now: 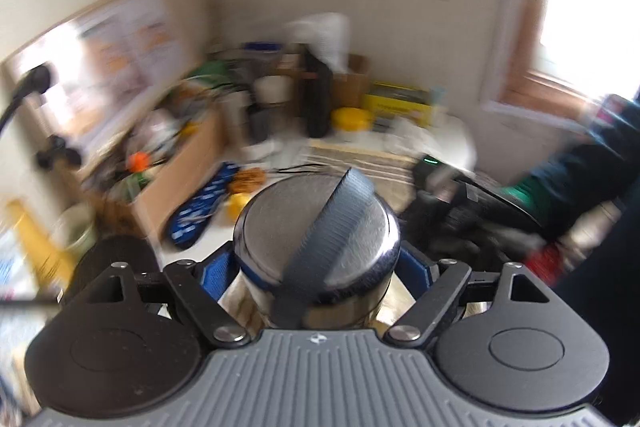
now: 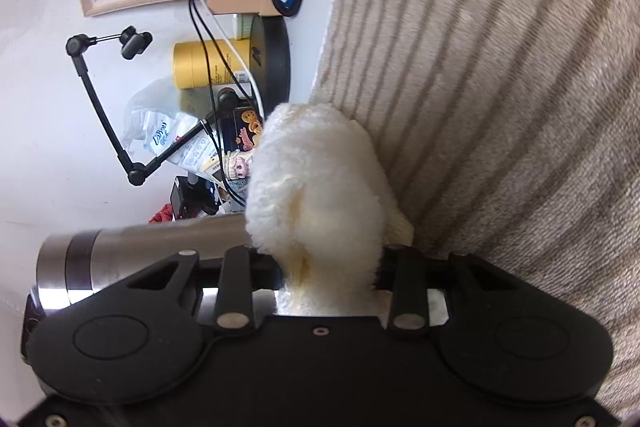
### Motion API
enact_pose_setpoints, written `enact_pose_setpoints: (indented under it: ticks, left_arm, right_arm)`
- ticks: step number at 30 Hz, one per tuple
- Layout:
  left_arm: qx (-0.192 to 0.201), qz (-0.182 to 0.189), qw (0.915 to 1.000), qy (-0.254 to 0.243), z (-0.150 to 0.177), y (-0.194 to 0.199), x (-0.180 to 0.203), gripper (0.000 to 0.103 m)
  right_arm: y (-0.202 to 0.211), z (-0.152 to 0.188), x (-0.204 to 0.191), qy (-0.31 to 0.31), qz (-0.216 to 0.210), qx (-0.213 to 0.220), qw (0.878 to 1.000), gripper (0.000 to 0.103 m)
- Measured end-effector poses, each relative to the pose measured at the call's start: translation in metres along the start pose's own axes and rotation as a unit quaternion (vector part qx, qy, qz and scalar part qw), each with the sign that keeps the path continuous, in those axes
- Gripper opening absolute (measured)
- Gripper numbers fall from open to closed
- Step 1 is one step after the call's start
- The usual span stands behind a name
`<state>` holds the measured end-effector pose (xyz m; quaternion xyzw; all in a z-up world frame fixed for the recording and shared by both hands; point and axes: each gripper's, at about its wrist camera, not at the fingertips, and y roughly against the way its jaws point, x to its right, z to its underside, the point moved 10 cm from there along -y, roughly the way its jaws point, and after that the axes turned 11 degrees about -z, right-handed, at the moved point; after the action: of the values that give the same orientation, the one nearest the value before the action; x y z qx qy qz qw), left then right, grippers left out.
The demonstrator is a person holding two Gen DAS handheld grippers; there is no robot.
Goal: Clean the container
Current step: 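Rub the towel over the thermos lid and strap with the right gripper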
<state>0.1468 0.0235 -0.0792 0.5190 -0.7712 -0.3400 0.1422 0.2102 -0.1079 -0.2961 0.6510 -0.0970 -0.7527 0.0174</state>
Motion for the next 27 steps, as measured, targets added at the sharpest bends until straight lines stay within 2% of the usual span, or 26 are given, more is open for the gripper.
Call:
enact_pose_setpoints:
  ticks: [2, 5, 8, 10, 11, 13, 15, 20, 27]
  left_arm:
    - [-0.01, -0.058, 0.9974, 0.043, 0.002, 0.002, 0.006, 0.084]
    - [0.004, -0.134, 0.9815, 0.136, 0.001, 0.01, 0.012, 0.084]
    - [0.015, -0.181, 0.9638, 0.195, 0.0, 0.009, 0.01, 0.084]
    - [0.009, -0.195, 0.96, 0.2, 0.001, 0.005, 0.007, 0.084]
    - [0.008, -0.195, 0.9622, 0.19, 0.001, 0.004, 0.008, 0.083]
    - [0.009, -0.182, 0.9718, 0.149, 0.001, 0.001, 0.011, 0.083]
    - [0.02, -0.157, 0.9774, 0.14, 0.005, 0.004, 0.009, 0.082]
    - [0.038, -0.117, 0.9861, 0.111, 0.008, 0.005, 0.008, 0.082]
    - [0.056, -0.074, 0.9933, 0.069, 0.011, 0.005, 0.009, 0.082]
  right_arm:
    - [0.001, 0.001, -0.004, 0.0, -0.005, 0.001, 1.0, 0.033]
    - [0.002, 0.005, -0.008, 0.004, -0.008, -0.002, 1.0, 0.033]
    - [0.004, 0.008, -0.01, 0.007, -0.008, -0.004, 1.0, 0.033]
    - [0.004, 0.01, -0.013, 0.014, -0.004, -0.007, 1.0, 0.033]
    - [0.004, 0.011, -0.015, 0.017, -0.002, -0.009, 1.0, 0.033]
    - [0.005, 0.012, -0.024, 0.026, -0.006, -0.013, 1.0, 0.034]
    - [0.006, 0.013, -0.036, 0.037, -0.018, -0.018, 0.999, 0.034]
    - [0.007, 0.019, -0.074, 0.078, -0.048, -0.035, 0.995, 0.034]
    - [0.009, 0.024, -0.112, 0.106, -0.082, -0.041, 0.99, 0.034]
